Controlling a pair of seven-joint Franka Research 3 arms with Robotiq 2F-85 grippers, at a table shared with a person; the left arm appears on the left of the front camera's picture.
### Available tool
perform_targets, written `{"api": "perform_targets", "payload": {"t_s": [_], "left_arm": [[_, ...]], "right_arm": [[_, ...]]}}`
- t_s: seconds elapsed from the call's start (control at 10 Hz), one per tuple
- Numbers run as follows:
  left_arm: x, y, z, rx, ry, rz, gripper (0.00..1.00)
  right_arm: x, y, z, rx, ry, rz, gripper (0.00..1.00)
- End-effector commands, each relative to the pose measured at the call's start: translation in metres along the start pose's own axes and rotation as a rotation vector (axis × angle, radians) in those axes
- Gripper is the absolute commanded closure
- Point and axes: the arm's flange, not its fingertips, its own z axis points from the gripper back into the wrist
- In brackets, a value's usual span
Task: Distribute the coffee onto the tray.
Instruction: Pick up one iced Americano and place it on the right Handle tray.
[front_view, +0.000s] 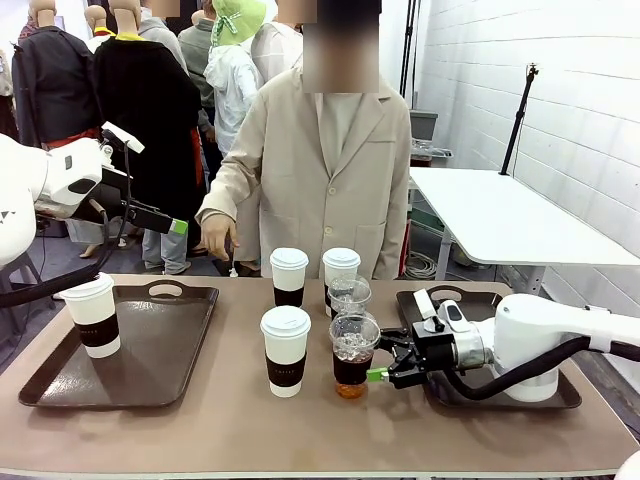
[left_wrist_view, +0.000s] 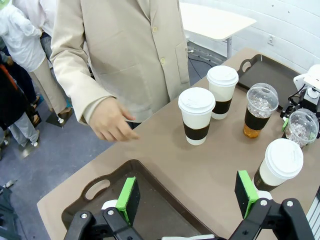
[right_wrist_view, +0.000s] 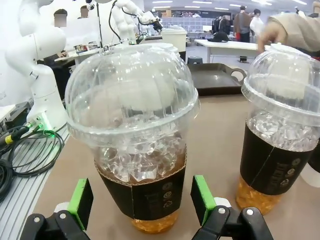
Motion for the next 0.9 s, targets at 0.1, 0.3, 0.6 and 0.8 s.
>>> {"api": "perform_targets", "payload": {"t_s": [0.1,0.3,0.6,0.8], "left_arm": [[-0.001,0.0,-0.001,0.003,0.002,0.009,0.0],[-0.001,0.0,-0.001,0.003,0.002,0.009,0.0],[-0.001,0.0,-0.001,0.003,0.002,0.009,0.0],[-0.001,0.0,-0.001,0.003,0.002,0.009,0.0]], "right_arm": [[-0.011,-0.01,-0.012,0.024,0.004,0.039,0.0],[-0.014,-0.012,-0.019,0.045,-0.012,0.035,0.0],[-0.015,-0.013,-0.022,0.055,-0.037,0.044,0.0],[-0.013,-0.014,-0.024,0.064,-0.043,0.045,0.0]]}}
